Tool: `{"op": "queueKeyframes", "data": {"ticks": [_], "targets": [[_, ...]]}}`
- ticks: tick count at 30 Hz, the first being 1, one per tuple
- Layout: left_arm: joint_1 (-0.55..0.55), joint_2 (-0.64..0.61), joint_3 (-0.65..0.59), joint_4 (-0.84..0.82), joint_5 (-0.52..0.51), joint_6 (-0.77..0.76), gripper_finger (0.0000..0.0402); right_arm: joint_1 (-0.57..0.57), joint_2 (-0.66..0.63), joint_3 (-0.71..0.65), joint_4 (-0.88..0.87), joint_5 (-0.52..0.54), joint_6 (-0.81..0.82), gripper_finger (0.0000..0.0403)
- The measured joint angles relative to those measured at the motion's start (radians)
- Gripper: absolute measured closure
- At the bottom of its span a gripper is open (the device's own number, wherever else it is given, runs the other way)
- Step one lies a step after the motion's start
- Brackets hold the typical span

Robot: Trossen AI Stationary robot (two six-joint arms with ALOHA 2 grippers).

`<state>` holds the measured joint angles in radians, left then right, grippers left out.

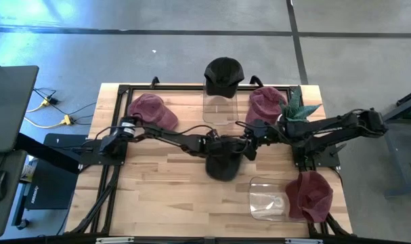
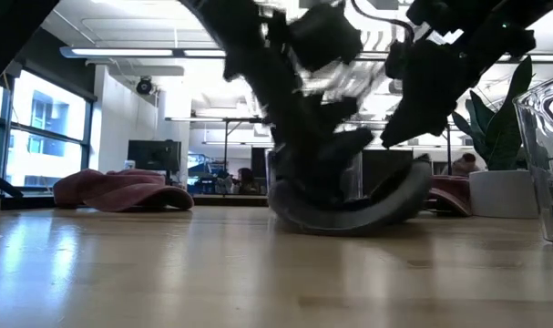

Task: Pick & Place hat
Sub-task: Put the black cap into the top transparent bin

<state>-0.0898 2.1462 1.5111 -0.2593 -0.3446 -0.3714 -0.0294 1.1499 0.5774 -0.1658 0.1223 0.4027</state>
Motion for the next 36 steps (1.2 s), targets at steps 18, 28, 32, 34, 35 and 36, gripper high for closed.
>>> {"op": "queueKeyframes", "data": {"ticks": [18, 28, 32, 34, 35, 36], "targets": [[-0.093, -0.070, 0.121, -0.333, -0.045, 0.062, 0.0387, 0.069, 0.020, 0.027, -0.059, -0.141, -0.211, 0.0272], [-0.043, -0.066, 0.118, -0.305, -0.080, 0.075, 0.0387, 0.126, -0.037, 0.029, -0.278, 0.020, -0.217, 0.0271], [-0.046, -0.066, 0.118, -0.304, -0.078, 0.076, 0.0387, 0.142, -0.020, 0.029, -0.286, 0.129, -0.220, 0.0248], [-0.048, -0.066, 0.118, -0.303, -0.076, 0.076, 0.0387, 0.148, -0.003, 0.029, -0.303, 0.160, -0.229, 0.0228], [-0.047, -0.066, 0.118, -0.303, -0.076, 0.076, 0.0387, 0.150, 0.010, 0.029, -0.309, 0.168, -0.242, 0.0217], [-0.046, -0.066, 0.118, -0.301, -0.079, 0.076, 0.0387, 0.150, 0.026, 0.029, -0.308, 0.172, -0.262, 0.0207]]}}
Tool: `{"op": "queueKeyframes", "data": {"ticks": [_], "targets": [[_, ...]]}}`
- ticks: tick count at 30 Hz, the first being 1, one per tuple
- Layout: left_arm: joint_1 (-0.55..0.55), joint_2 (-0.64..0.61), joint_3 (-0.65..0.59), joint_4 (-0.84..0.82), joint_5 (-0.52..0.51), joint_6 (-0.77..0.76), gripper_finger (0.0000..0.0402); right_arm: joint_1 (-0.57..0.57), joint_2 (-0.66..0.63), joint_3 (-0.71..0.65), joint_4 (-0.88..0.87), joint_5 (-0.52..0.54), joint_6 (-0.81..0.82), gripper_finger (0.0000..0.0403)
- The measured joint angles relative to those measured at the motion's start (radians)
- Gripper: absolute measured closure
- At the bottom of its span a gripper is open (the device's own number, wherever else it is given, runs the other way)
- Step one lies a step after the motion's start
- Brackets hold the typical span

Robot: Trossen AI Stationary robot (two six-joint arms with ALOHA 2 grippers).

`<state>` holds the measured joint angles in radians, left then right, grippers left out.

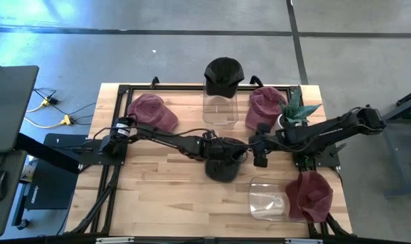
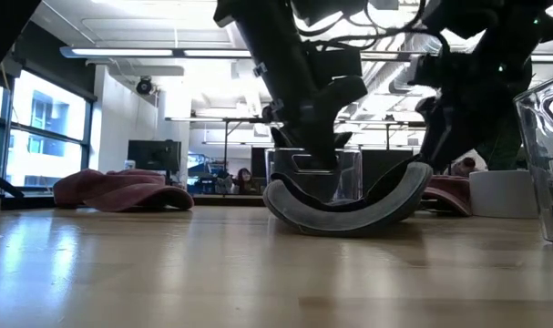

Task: Pick & Place hat
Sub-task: Put the black cap into the top transparent bin

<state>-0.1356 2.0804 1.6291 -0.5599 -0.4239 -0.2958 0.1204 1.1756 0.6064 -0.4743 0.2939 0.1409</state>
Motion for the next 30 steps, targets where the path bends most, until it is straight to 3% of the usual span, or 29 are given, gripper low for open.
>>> {"op": "queueKeyframes", "data": {"ticks": [5, 9, 19, 24, 30], "targets": [[0.016, 0.018, 0.000, 0.057, -0.030, 0.006, 0.0387, 0.000, 0.099, 0.000, 0.108, -0.034, -0.193, 0.0183], [0.043, 0.043, -0.003, 0.065, -0.033, 0.015, 0.0387, -0.001, 0.173, 0.000, 0.210, -0.147, -0.302, 0.0205], [0.102, 0.133, 0.000, 0.148, 0.084, 0.012, 0.0387, -0.001, 0.185, 0.001, 0.239, -0.316, -0.346, 0.0389], [0.118, 0.157, 0.006, 0.123, 0.119, -0.041, 0.0387, 0.015, 0.178, 0.001, 0.280, -0.325, -0.326, 0.0368], [0.114, 0.114, 0.002, -0.035, 0.099, -0.120, 0.0387, 0.037, 0.177, 0.002, 0.290, -0.319, -0.376, 0.0394]]}}
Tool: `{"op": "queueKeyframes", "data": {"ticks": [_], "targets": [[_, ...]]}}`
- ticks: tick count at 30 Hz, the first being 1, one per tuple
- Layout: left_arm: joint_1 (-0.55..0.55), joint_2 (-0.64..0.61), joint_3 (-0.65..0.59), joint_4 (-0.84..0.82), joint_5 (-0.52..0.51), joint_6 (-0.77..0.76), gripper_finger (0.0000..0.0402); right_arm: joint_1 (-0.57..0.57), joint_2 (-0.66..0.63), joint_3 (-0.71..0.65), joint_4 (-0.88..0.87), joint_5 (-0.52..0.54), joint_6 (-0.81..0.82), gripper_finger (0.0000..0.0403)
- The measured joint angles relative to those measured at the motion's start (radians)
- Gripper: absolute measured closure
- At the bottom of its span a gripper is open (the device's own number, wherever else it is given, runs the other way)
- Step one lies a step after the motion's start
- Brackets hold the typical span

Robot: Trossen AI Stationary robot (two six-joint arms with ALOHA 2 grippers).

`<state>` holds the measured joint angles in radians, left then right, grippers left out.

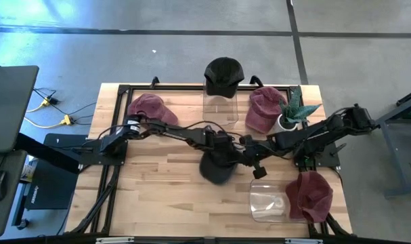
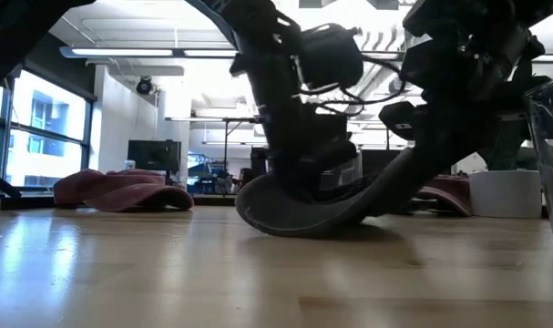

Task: Pick & Place hat
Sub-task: Put the black cap into the top transparent bin

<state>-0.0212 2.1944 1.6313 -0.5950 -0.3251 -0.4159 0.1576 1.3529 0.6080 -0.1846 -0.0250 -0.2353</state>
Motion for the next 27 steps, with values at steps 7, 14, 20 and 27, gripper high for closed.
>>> {"op": "queueKeyframes", "data": {"ticks": [7, 14, 20, 27], "targets": [[-0.054, -0.056, 0.001, 0.062, 0.021, 0.072, 0.0387, 0.032, 0.000, 0.036, -0.046, 0.064, -0.004, 0.0384], [-0.070, -0.016, 0.003, 0.194, 0.028, 0.124, 0.0387, 0.094, 0.000, 0.096, -0.095, 0.131, -0.006, 0.0387], [-0.070, 0.027, 0.001, 0.213, 0.029, 0.134, 0.0387, 0.135, -0.001, 0.115, -0.115, 0.149, -0.007, 0.0382], [-0.073, -0.011, -0.003, 0.135, 0.029, 0.123, 0.0387, 0.137, -0.001, 0.115, -0.139, 0.180, 0.026, 0.0386]]}}
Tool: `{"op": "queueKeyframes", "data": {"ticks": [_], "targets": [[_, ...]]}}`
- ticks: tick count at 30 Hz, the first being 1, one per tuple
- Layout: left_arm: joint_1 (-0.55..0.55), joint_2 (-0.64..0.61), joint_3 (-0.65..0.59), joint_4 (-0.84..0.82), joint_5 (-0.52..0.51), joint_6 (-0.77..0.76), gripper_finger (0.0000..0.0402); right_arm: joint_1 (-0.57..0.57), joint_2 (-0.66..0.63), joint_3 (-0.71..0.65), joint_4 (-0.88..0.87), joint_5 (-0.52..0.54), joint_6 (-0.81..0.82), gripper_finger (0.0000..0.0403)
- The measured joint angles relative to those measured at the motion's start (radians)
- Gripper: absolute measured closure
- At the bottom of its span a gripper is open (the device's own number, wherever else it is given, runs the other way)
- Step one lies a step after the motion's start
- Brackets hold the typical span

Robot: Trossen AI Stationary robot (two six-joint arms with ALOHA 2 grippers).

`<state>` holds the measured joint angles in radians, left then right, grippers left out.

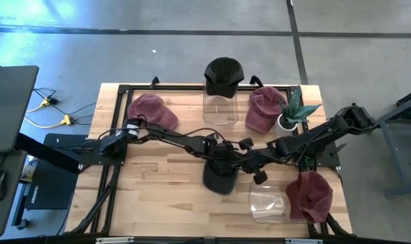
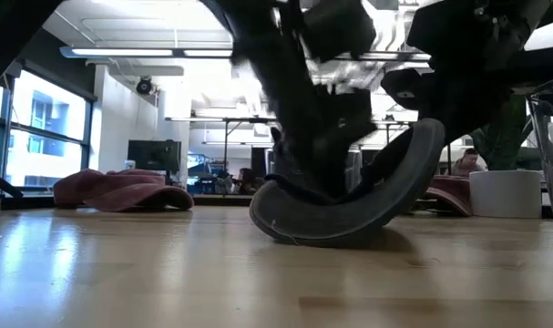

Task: Pick & Place hat
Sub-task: Put the black cap into the top transparent bin

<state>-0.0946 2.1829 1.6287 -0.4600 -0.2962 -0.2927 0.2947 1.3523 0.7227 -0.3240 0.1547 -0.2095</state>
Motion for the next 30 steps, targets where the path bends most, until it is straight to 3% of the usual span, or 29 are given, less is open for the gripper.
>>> {"op": "queueKeyframes", "data": {"ticks": [6, 14, 17, 21, 24, 26, 30], "targets": [[-0.036, -0.106, 0.004, -0.100, -0.095, -0.007, 0.0387, 0.000, 0.000, 0.000, 0.005, 0.000, 0.047, 0.0355], [-0.112, -0.178, 0.003, -0.337, -0.265, -0.111, 0.0387, -0.020, -0.001, 0.000, 0.037, 0.027, 0.380, 0.0322], [-0.154, -0.177, 0.002, -0.389, -0.286, -0.154, 0.0387, -0.044, -0.010, 0.001, 0.039, -0.059, 0.430, 0.0290], [-0.214, -0.176, 0.002, -0.350, -0.278, -0.144, 0.0387, -0.074, -0.048, 0.023, 0.035, -0.224, 0.474, 0.0236], [-0.246, -0.148, 0.003, -0.295, -0.264, -0.115, 0.0387, -0.092, -0.086, 0.050, 0.014, -0.282, 0.525, 0.0196], [-0.269, -0.143, -0.002, -0.306, -0.260, -0.105, 0.0387, -0.103, -0.109, 0.069, 0.003, -0.277, 0.562, 0.0177], [-0.306, -0.151, -0.011, -0.285, -0.265, -0.106, 0.0387, -0.162, -0.128, 0.091, 0.001, -0.153, 0.713, 0.0167]]}}
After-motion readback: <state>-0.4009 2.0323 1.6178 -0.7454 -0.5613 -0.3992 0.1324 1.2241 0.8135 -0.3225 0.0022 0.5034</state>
